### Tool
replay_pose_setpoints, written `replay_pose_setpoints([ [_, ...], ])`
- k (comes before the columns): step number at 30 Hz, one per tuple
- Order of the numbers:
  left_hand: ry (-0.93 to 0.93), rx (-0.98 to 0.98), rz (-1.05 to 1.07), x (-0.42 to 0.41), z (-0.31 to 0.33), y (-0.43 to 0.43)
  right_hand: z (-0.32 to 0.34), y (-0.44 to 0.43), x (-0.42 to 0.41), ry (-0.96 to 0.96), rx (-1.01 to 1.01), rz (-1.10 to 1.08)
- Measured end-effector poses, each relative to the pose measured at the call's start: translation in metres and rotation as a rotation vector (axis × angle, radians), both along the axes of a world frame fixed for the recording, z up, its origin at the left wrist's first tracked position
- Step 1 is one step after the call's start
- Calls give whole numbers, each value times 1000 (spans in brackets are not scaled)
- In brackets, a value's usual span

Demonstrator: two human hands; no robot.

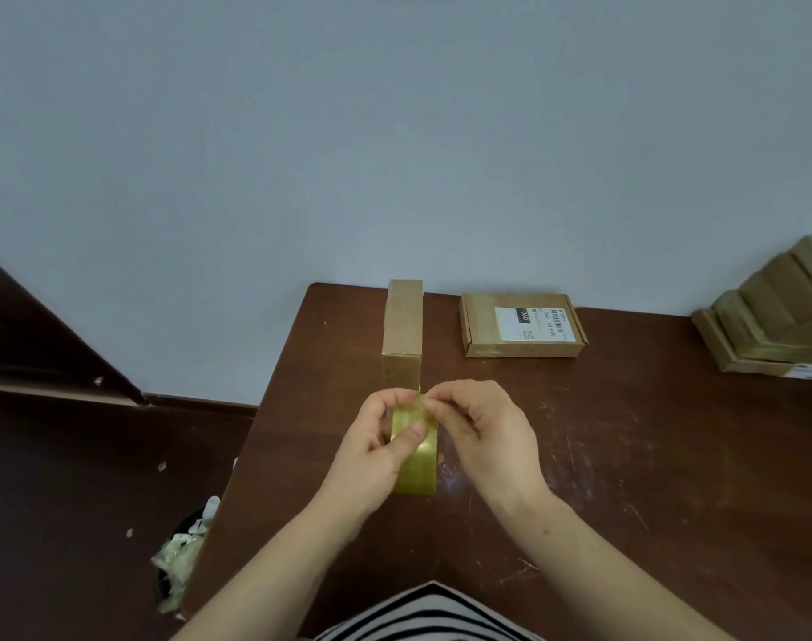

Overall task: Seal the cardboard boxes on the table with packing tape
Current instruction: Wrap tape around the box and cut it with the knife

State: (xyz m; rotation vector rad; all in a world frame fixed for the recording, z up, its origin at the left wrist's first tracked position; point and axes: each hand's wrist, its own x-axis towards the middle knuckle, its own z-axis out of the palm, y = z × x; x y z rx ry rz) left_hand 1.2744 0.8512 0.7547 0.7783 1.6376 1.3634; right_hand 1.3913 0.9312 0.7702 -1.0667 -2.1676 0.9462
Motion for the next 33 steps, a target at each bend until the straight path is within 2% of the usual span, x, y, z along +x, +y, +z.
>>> replay_pose_setpoints([
  [4, -82, 21, 18, 6, 4, 0, -3, 1, 5, 257, -136, -15],
  [8, -132, -9, 99, 11, 9, 6, 0, 5, 8, 329, -175, -2],
  [10, -178, -32, 100, 14, 8, 9, 2, 9, 12, 298, -225, 13],
  [14, -260, -37, 89, 16, 7, 11, 4, 12, 17, 162, -190, 110],
  [18, -216, -19, 73, 17, 7, 12, 4, 14, 21, 131, -171, 110],
  [22, -213, 15, 20, 18, 7, 11, 7, 13, 21, 117, -253, 118],
  [27, -218, -5, 15, 13, 6, 11, 10, 13, 23, -35, -10, 59],
  [33, -189, -29, -14, 18, 6, 13, 11, 12, 20, -90, 102, 77],
])
